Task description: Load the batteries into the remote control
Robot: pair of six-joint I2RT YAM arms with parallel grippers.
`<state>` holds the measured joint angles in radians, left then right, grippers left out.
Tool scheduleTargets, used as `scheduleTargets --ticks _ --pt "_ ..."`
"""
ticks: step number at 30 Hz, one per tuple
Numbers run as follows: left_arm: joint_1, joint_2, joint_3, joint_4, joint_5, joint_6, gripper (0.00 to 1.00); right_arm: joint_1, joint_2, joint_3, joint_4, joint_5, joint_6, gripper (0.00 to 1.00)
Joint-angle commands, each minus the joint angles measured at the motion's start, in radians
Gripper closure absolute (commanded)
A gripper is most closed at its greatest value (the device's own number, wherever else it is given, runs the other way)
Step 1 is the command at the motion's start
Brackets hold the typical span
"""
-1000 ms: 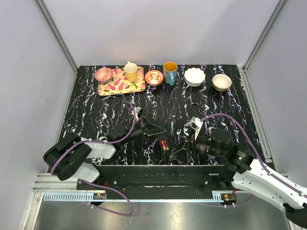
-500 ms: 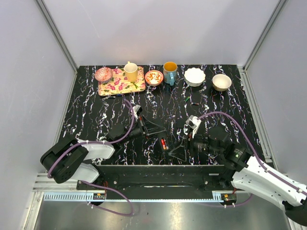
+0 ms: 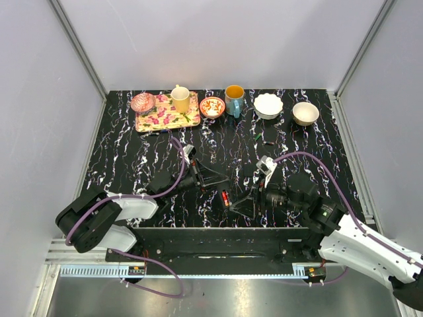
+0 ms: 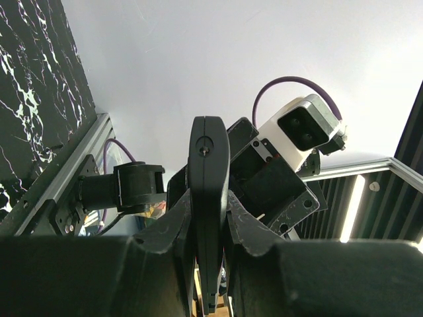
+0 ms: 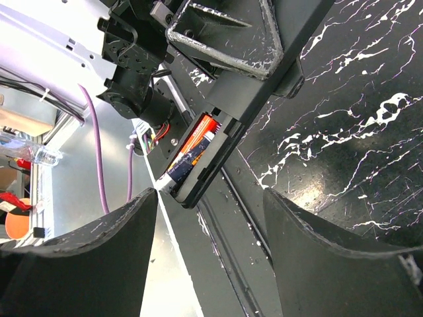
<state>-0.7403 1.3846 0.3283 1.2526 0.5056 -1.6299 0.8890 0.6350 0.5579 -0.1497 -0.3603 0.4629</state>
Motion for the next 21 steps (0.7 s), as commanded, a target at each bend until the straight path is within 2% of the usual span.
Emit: scheduleTargets --ticks 1,10,21 --pt "-0.004 -0.019 0.023 0.146 0.008 0.012 1.0 -0.002 0.009 0.005 0.067 0.006 0.017 0.3" --pt "-0.004 -0.021 0.023 0.143 0.01 0.013 1.0 -0.004 0.022 -0.009 0.108 0.021 0.043 0.32" --pt "-0.005 -0.03 0.02 0.153 0.01 0.01 1.0 -0.004 0.04 -0.023 0.121 0.047 0.071 0.41"
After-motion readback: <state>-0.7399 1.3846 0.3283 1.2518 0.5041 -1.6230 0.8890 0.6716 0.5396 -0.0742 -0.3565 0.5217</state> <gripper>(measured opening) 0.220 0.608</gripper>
